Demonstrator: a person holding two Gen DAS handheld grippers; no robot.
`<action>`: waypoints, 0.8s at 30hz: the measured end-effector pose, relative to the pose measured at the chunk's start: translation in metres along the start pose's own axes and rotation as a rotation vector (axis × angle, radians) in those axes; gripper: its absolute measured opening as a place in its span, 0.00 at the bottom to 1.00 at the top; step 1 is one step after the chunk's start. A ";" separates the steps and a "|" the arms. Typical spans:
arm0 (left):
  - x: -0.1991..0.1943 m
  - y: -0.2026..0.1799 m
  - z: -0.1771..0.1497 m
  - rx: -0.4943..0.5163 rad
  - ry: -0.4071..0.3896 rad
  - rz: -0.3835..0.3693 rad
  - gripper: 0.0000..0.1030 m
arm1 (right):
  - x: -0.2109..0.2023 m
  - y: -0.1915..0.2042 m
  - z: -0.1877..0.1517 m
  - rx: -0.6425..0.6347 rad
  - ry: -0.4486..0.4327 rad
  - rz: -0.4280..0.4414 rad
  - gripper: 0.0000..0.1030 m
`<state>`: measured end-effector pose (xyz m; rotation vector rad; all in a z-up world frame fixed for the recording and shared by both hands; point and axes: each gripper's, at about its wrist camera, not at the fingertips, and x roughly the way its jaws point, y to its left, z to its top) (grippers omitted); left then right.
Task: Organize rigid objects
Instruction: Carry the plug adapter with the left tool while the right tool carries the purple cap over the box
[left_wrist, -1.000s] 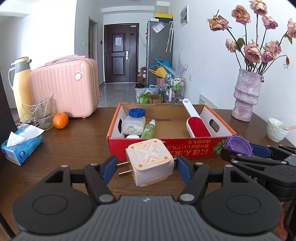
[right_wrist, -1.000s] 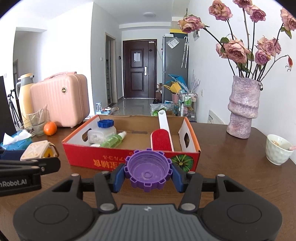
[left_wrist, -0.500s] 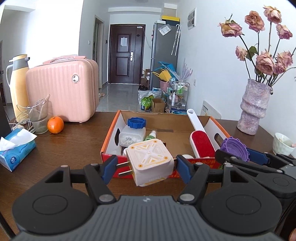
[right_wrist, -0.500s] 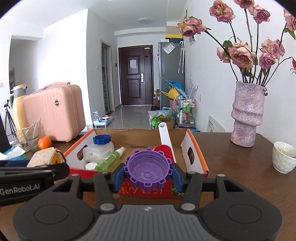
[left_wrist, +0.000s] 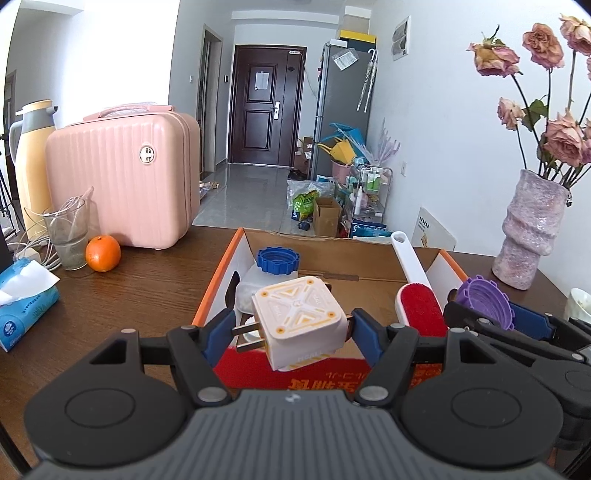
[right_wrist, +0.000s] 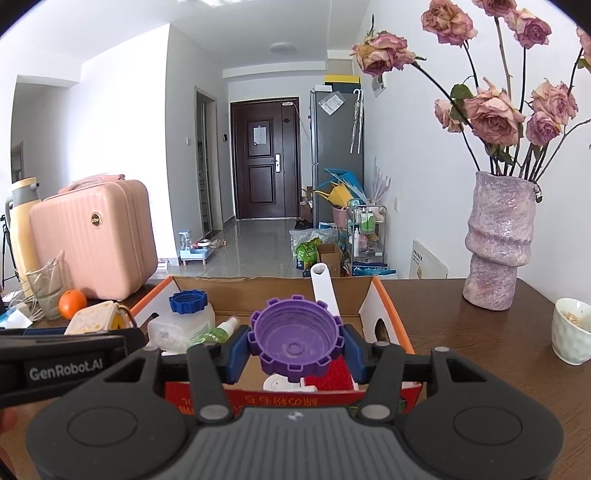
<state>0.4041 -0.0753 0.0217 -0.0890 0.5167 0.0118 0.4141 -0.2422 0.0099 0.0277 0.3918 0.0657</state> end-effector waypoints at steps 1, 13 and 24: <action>0.003 0.000 0.001 0.000 0.002 0.002 0.68 | 0.004 0.000 0.001 0.002 0.001 0.000 0.50; 0.041 -0.001 0.013 0.001 0.018 0.022 0.68 | 0.042 -0.003 0.009 0.015 0.020 -0.004 0.50; 0.073 -0.002 0.024 0.016 0.022 0.038 0.68 | 0.074 -0.003 0.015 0.012 0.038 -0.013 0.50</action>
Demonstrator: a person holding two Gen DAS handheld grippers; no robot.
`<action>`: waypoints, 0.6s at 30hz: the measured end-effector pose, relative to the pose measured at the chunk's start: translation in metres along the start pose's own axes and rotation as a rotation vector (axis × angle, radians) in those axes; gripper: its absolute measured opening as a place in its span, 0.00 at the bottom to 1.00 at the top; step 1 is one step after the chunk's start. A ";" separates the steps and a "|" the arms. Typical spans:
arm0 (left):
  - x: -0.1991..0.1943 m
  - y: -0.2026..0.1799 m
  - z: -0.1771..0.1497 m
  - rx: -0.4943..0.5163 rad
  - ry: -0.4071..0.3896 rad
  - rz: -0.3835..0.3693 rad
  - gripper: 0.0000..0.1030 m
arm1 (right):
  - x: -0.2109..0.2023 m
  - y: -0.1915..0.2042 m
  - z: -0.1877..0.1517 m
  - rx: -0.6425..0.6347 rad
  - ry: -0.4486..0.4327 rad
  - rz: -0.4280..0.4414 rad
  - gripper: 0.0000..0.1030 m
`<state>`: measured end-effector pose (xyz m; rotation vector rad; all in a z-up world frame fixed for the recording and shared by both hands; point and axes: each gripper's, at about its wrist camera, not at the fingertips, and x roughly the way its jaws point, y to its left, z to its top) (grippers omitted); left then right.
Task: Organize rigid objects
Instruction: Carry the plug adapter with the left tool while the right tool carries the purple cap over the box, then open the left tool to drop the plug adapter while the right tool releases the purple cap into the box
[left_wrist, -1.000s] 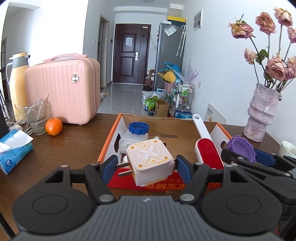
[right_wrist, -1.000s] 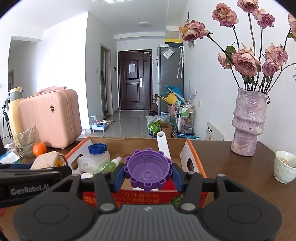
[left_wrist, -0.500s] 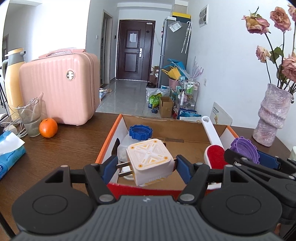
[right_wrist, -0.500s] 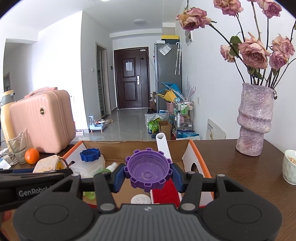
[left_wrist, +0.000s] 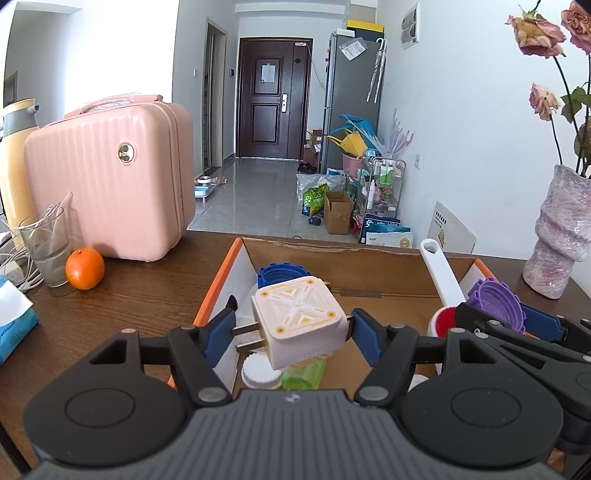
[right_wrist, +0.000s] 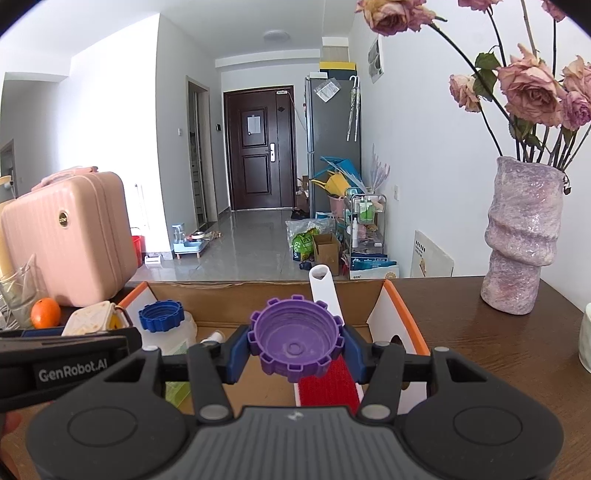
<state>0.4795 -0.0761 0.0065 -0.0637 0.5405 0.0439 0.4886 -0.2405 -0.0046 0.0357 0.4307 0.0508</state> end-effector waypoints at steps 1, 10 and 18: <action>0.003 0.000 0.001 0.002 0.001 0.001 0.68 | 0.003 0.000 0.001 0.000 0.001 -0.001 0.50; 0.022 -0.003 0.007 0.024 0.005 0.011 0.68 | 0.026 0.000 0.004 -0.014 0.013 -0.007 0.50; 0.038 -0.003 0.012 0.041 0.011 0.024 0.68 | 0.037 0.004 0.004 -0.032 0.020 -0.012 0.50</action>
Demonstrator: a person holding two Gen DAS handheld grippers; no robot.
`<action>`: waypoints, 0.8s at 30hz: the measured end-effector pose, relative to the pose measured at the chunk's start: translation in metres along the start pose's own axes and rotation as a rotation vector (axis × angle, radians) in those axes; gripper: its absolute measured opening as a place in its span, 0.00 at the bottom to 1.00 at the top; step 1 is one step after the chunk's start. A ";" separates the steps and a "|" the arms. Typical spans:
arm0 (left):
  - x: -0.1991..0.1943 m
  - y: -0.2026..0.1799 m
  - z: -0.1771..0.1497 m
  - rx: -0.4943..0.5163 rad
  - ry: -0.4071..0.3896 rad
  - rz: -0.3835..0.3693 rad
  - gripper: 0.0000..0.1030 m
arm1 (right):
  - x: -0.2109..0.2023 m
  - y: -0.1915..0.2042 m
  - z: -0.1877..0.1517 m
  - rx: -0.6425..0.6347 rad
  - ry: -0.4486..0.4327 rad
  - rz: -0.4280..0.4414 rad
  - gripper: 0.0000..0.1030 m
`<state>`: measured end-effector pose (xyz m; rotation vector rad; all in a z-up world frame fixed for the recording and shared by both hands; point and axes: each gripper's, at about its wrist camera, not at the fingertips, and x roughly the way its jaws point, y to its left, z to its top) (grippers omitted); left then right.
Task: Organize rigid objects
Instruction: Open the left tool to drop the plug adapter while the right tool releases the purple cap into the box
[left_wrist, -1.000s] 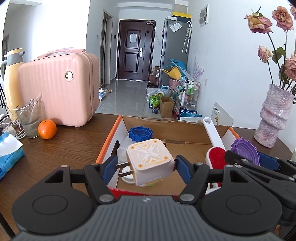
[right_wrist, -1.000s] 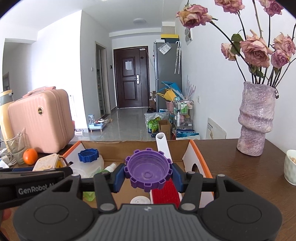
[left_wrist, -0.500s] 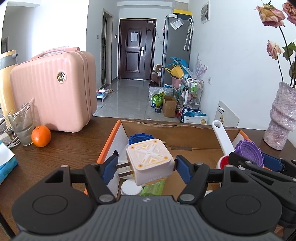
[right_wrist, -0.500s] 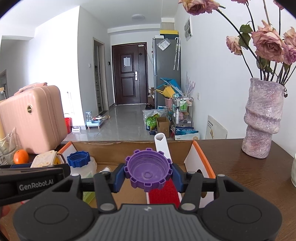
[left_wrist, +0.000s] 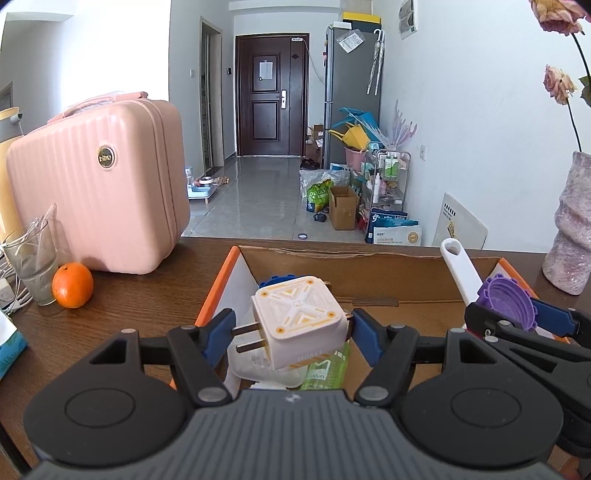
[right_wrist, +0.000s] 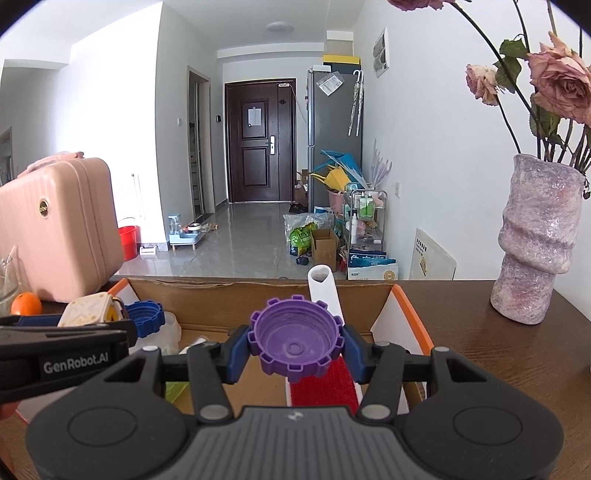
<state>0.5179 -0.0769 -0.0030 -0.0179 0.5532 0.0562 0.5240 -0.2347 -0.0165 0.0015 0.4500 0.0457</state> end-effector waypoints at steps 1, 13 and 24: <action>0.001 -0.001 0.000 0.003 -0.001 0.002 0.68 | 0.001 0.001 0.000 -0.002 0.001 -0.001 0.50; 0.022 -0.004 0.001 0.038 0.003 0.023 0.68 | 0.015 0.001 0.000 -0.020 0.021 -0.017 0.50; 0.027 -0.005 -0.001 0.065 0.021 0.019 0.69 | 0.018 0.001 -0.002 -0.027 0.040 -0.034 0.51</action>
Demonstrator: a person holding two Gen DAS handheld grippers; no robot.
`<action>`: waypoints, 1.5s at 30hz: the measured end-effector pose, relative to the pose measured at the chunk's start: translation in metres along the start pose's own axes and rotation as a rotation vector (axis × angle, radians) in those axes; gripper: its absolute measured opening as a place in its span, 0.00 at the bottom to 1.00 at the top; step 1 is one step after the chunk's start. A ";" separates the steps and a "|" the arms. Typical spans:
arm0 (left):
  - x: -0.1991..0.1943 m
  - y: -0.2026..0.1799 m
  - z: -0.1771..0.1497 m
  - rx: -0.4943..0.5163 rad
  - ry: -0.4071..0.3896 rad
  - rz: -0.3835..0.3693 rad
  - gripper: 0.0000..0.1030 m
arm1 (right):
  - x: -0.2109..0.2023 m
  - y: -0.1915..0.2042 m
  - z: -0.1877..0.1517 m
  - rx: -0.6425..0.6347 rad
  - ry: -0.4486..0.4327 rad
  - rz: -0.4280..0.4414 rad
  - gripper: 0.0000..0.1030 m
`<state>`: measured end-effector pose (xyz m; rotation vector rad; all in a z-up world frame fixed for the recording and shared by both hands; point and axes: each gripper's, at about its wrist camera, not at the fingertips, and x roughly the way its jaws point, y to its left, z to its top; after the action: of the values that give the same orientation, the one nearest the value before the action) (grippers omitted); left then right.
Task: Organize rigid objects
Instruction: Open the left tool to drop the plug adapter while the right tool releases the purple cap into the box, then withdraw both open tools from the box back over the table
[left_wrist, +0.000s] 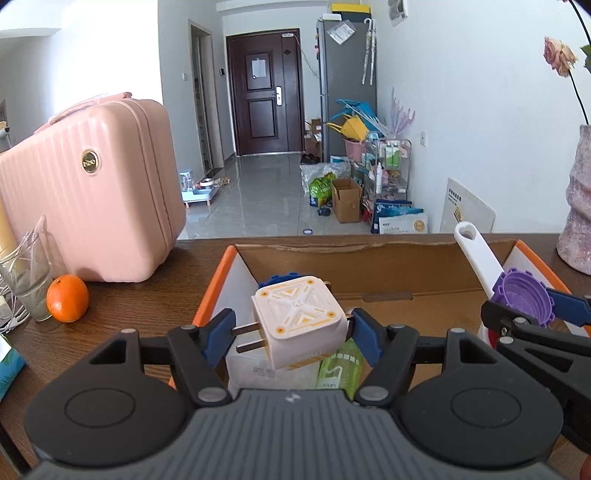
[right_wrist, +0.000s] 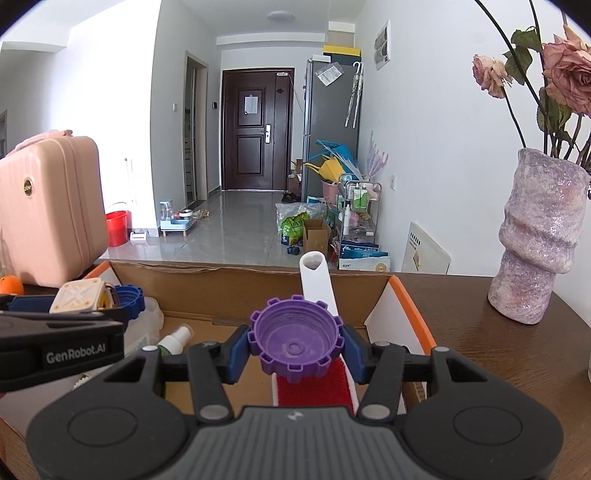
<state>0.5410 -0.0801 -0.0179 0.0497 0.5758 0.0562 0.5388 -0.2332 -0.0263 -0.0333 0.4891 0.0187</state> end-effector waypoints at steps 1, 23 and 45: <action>0.001 0.000 0.000 -0.004 0.007 -0.002 0.69 | 0.001 -0.001 0.000 0.003 0.010 -0.003 0.51; 0.006 0.014 0.001 -0.069 0.017 0.050 1.00 | 0.001 -0.010 -0.002 0.021 0.012 -0.081 1.00; -0.009 0.024 0.000 -0.074 -0.006 0.045 1.00 | -0.011 -0.015 -0.003 0.042 0.015 -0.055 1.00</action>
<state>0.5324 -0.0571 -0.0119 -0.0095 0.5666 0.1207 0.5283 -0.2484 -0.0234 -0.0057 0.5030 -0.0457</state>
